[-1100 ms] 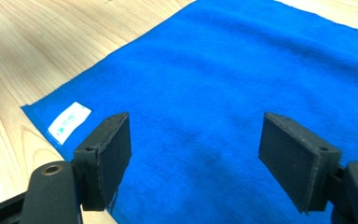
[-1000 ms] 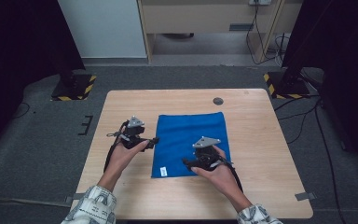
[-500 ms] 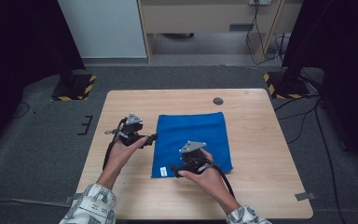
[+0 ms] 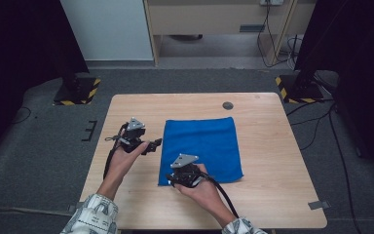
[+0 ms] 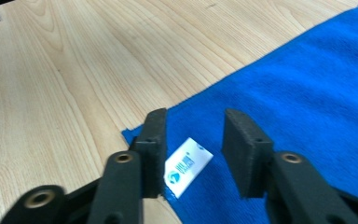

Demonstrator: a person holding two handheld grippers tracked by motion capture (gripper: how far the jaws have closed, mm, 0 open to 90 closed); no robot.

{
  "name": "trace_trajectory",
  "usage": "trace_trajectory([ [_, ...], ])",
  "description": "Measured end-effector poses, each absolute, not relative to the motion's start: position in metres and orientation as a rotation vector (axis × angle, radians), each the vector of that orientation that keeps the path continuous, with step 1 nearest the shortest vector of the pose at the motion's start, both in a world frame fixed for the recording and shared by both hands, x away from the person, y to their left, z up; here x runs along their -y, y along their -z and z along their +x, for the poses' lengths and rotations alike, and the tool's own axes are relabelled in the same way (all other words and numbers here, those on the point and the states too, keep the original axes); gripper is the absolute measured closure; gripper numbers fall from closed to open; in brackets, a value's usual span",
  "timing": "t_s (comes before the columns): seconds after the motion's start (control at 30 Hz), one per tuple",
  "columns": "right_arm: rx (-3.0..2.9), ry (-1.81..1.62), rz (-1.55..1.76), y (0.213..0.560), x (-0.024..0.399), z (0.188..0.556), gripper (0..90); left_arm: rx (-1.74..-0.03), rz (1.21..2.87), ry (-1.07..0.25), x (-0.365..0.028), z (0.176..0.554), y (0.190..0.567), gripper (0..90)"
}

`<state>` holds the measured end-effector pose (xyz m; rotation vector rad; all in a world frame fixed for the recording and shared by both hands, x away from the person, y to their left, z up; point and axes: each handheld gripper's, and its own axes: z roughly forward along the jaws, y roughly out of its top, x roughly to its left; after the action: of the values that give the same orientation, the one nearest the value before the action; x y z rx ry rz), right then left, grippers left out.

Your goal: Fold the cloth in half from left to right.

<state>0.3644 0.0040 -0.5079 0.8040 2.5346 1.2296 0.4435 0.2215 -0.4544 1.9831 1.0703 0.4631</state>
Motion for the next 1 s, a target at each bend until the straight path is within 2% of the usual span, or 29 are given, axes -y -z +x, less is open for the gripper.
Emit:
trace_trajectory([
  [0.4,-2.572,-1.211,0.755,0.519,-0.029,0.355,71.6,-1.084,1.973,-0.485,-0.226,0.440,0.450,13.3],
  [0.5,-2.584,-1.204,0.760,0.524,-0.033,0.354,68.0,-1.085,1.973,-0.488,-0.227,0.440,0.450,13.2],
  [0.63,-2.576,-1.182,0.775,0.528,-0.037,0.354,52.6,-1.089,1.963,-0.479,-0.227,0.441,0.450,13.3],
  [0.77,-2.582,-1.143,0.775,0.532,-0.042,0.352,47.7,-1.086,1.968,-0.472,-0.226,0.441,0.451,13.2],
  [0.87,-2.568,-1.141,0.769,0.533,-0.042,0.350,50.3,-1.084,1.971,-0.467,-0.225,0.442,0.453,13.2],
  [1.0,-2.545,-1.141,0.779,0.533,-0.039,0.353,63.7,-1.083,1.968,-0.457,-0.223,0.444,0.455,13.3],
])
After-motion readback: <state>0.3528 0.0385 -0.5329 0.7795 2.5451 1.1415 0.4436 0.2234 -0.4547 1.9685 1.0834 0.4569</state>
